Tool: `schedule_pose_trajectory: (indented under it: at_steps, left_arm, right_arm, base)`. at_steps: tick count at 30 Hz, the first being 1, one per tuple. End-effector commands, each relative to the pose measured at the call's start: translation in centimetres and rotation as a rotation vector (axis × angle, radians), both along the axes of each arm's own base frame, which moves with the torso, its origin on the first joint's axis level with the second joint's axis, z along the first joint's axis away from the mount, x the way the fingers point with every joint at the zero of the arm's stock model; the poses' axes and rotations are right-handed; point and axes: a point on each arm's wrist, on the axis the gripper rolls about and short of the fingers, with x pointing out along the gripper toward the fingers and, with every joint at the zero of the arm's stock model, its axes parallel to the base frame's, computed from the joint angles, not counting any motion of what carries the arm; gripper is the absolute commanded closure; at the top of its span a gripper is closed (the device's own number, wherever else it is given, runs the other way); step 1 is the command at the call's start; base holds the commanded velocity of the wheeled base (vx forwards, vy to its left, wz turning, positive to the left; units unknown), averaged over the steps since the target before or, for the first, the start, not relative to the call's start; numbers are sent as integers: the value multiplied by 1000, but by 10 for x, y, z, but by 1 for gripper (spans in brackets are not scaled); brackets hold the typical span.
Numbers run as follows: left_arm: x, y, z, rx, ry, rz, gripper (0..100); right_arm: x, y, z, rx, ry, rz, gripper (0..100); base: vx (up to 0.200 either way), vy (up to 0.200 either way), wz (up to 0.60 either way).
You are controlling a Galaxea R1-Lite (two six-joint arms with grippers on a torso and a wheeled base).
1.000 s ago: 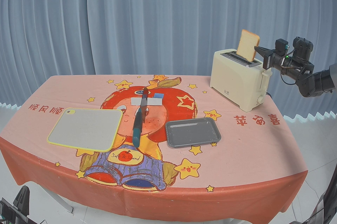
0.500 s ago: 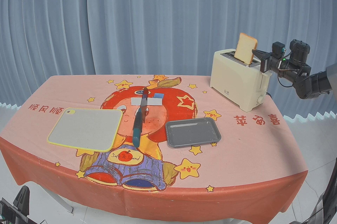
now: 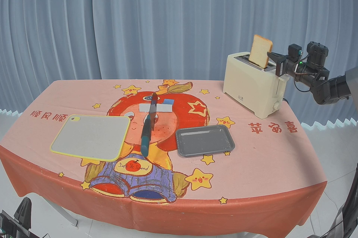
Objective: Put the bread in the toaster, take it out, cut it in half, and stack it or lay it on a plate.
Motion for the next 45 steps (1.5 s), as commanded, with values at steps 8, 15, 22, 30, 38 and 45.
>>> schedule_pose_trajectory:
  at_steps: [8,15,22,30,38,45]
  left_arm:
    - [1,0,-5,0,16,1,100]
    - [1,0,-5,0,16,1,100]
    - [1,0,-5,0,16,1,100]
    - [1,0,-5,0,16,1,100]
    - [1,0,-5,0,18,1,100]
    - [1,0,-5,0,16,-1,100]
  right_arm:
    - [4,0,-8,-8,14,-1,100]
    - [6,1,-15,-34,16,-5,100]
    - [6,4,-15,-34,18,-5,100]
    - [1,9,-18,-28,38,6,0]
    - [-1,6,-20,-28,46,0,0]
    - [-12,2,-7,-22,22,-11,0]
  base:
    - [0,0,0]
    - [0,0,0]
    - [0,0,0]
    - [0,0,0]
    - [0,0,0]
    - [0,0,0]
